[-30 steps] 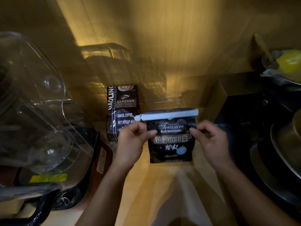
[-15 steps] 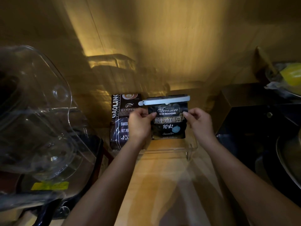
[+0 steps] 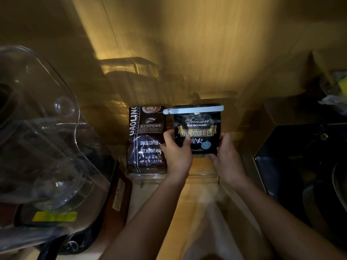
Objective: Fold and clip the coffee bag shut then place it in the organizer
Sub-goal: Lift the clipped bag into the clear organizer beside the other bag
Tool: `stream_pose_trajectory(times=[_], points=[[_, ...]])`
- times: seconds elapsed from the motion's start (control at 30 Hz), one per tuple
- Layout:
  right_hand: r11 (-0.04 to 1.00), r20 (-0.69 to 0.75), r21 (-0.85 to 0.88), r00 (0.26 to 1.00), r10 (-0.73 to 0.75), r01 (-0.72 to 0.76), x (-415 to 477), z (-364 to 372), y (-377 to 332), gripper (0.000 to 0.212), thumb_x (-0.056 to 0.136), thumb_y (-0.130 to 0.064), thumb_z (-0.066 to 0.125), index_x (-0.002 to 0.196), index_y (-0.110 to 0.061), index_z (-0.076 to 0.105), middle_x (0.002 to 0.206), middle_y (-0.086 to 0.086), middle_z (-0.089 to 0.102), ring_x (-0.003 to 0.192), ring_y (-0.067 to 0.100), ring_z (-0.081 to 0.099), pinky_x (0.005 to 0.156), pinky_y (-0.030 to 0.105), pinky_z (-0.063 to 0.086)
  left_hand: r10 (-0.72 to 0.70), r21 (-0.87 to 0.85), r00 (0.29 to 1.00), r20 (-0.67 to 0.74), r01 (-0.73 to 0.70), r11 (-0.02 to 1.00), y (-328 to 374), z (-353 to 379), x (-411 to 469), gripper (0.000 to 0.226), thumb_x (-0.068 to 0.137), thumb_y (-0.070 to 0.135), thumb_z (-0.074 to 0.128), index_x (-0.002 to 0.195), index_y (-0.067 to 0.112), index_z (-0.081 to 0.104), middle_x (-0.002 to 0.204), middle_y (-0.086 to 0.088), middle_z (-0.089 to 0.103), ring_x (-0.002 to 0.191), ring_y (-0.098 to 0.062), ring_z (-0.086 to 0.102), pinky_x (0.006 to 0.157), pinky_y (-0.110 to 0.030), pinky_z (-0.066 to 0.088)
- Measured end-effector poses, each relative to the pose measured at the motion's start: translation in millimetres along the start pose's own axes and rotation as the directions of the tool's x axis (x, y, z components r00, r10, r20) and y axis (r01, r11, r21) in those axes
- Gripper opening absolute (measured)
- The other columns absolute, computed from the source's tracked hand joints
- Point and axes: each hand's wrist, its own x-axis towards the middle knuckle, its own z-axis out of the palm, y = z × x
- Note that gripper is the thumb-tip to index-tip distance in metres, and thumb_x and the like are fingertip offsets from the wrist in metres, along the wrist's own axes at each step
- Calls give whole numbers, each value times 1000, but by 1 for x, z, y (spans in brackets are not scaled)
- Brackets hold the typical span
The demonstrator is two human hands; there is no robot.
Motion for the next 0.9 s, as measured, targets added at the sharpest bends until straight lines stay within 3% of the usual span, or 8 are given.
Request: stream_pose_trajectory(times=[0.17, 0.37, 0.53, 0.7, 0.8, 0.9], points=[[998, -42, -56, 999, 19, -21, 22, 7, -5, 61, 73, -6, 71, 120, -11, 33, 121, 16, 56, 109, 34, 56, 75, 31, 40, -2, 27, 996, -89, 4, 1000, 10, 17, 11, 44, 84, 24, 60, 123, 21, 40, 120, -17, 41, 102, -31, 51, 87, -33, 43], [990, -53, -140, 998, -37, 30, 49, 11, -3, 55, 75, -6, 68, 116, -9, 31, 115, 19, 58, 98, 40, 60, 72, 45, 53, -3, 69, 994, -106, 10, 998, 18, 32, 29, 51, 84, 24, 60, 129, 20, 36, 124, -19, 39, 115, -40, 46, 99, -50, 42], [988, -47, -156, 999, -19, 12, 64, 16, -2, 54, 76, -10, 66, 113, -16, 27, 106, 16, 60, 84, 37, 62, 58, 36, 46, 4, 73, 994, -105, 4, 997, 23, 37, 39, 48, 84, 24, 60, 126, 19, 36, 124, -19, 40, 113, -40, 47, 97, -49, 45], [981, -68, -194, 998, 8, -21, 62, 19, -1, 57, 75, -14, 67, 115, -19, 27, 109, 14, 60, 87, 38, 61, 62, 41, 48, -27, 55, 995, -92, 32, 998, 25, 37, 41, 53, 84, 22, 60, 129, 17, 32, 128, -20, 38, 115, -40, 46, 98, -48, 44], [972, -70, -231, 997, 29, -44, 60, 14, -5, 50, 74, -12, 63, 110, -20, 30, 105, 12, 60, 84, 36, 61, 60, 36, 43, -64, 64, 994, -84, 70, 995, 33, 36, 36, 64, 82, 17, 62, 133, 12, 25, 133, -21, 35, 120, -41, 41, 103, -48, 39], [967, -20, -245, 997, 70, -72, 64, 0, -8, 42, 76, -16, 63, 108, -18, 35, 109, 12, 58, 89, 34, 60, 63, 35, 41, 4, 44, 993, -120, 1, 999, 41, 28, 30, 66, 80, 17, 63, 133, 12, 25, 135, -19, 36, 123, -39, 40, 103, -45, 38]])
